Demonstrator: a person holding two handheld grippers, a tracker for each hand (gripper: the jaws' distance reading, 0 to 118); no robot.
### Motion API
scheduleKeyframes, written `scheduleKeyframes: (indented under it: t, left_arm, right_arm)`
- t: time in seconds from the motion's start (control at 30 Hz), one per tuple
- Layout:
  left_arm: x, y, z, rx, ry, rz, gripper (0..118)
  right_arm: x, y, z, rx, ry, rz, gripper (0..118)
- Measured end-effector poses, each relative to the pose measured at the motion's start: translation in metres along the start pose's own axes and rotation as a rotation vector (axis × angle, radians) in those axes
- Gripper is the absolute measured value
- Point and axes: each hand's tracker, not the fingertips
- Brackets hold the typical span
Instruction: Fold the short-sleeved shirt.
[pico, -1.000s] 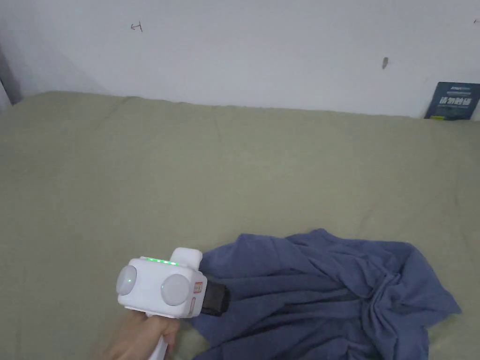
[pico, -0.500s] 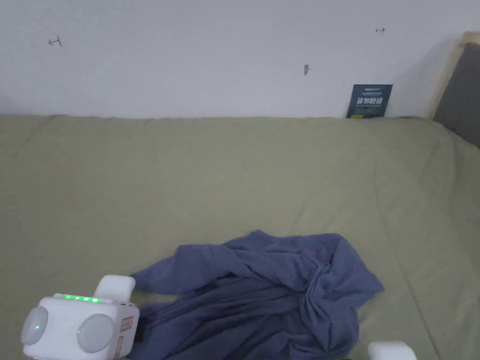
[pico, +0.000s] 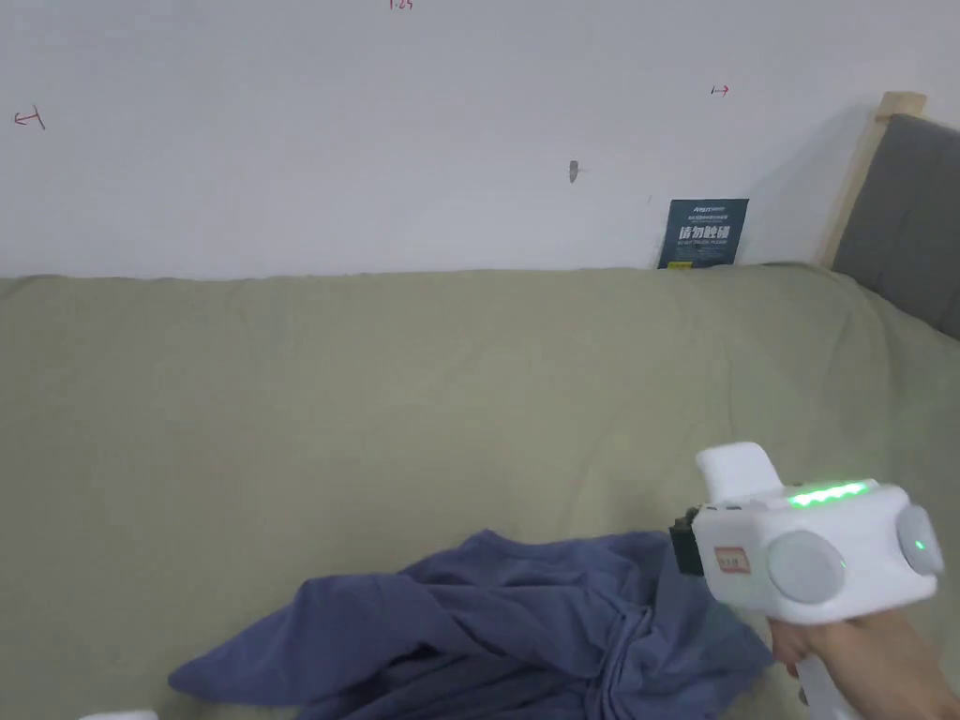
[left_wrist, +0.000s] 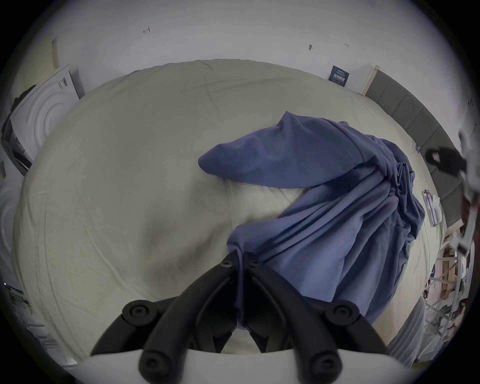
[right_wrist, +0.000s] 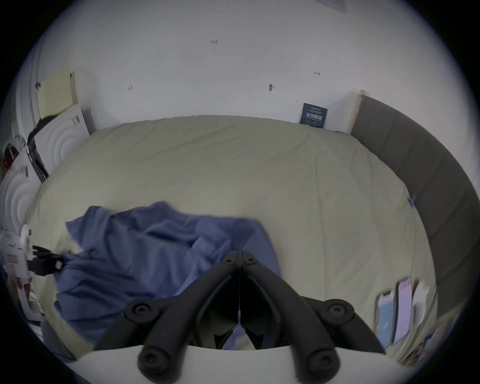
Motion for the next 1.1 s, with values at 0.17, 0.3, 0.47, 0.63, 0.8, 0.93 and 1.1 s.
scheduleKeyframes:
  t: [0.17, 0.3, 0.47, 0.63, 0.8, 0.93, 1.1]
  left_arm:
    - [-0.006, -0.003, -0.010, 0.009, -0.005, -0.012, 1]
    - [-0.003, -0.003, -0.007, 0.010, -0.012, -0.014, 1]
    - [-0.003, -0.004, -0.011, 0.010, -0.021, -0.015, 1]
    - [0.003, -0.004, -0.011, 0.007, -0.023, -0.010, 1]
    - [0.008, 0.001, -0.009, -0.008, 0.004, -0.026, 1]
    - [0.003, 0.007, 0.002, -0.019, 0.001, -0.013, 1]
    - [-0.009, 0.008, 0.053, 0.061, -0.009, 0.098, 1]
  right_arm:
    - [0.008, 0.028, -0.051, -0.080, 0.034, -0.010, 115]
    - [0.015, 0.029, -0.091, -0.191, 0.043, 0.002, 115]
    - [0.015, 0.022, -0.109, -0.238, 0.001, 0.013, 115]
    - [0.003, -0.008, -0.109, -0.277, 0.054, 0.073, 82]
    - [0.003, 0.000, -0.084, -0.260, 0.071, 0.063, 4]
    - [0.020, 0.003, -0.044, -0.201, 0.116, -0.011, 4]
    - [0.050, 0.007, 0.068, -0.075, 0.127, -0.070, 4]
